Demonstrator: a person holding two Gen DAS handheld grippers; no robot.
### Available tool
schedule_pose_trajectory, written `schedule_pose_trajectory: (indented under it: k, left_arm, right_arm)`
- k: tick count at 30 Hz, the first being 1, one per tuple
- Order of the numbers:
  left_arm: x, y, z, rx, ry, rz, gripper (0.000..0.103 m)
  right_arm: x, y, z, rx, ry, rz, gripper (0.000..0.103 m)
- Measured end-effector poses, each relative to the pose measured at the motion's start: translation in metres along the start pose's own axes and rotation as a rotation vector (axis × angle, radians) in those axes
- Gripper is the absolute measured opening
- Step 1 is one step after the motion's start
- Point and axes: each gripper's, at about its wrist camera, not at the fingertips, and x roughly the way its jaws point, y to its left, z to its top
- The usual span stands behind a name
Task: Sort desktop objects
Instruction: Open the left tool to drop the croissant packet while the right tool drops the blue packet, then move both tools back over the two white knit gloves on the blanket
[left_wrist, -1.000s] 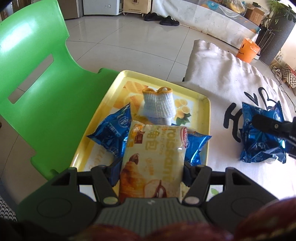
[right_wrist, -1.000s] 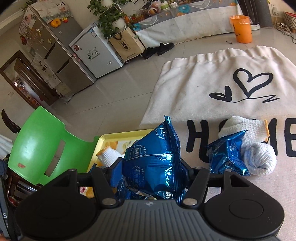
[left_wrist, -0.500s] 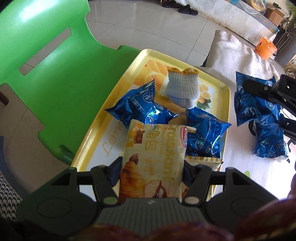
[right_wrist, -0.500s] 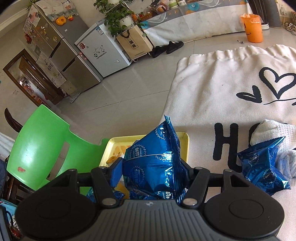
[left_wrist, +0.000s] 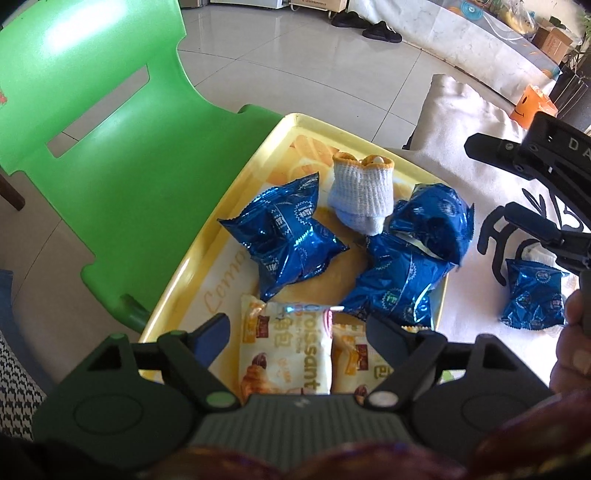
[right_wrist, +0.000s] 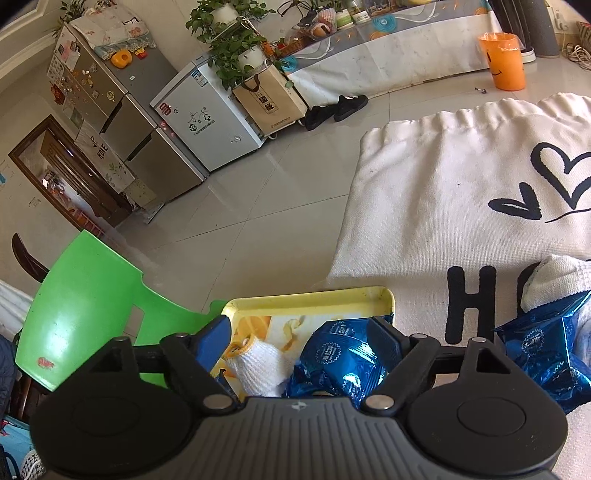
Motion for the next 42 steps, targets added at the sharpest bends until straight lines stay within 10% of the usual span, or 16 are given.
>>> schedule_pose_trajectory:
  k: [42]
  left_arm:
    - [-0.026, -0.078, -0.017, 0.191, -0.044, -0.144, 0.095]
  right_arm:
    - [-0.146, -0.072, -0.009, 0.154, -0.022, -0.217, 0.087]
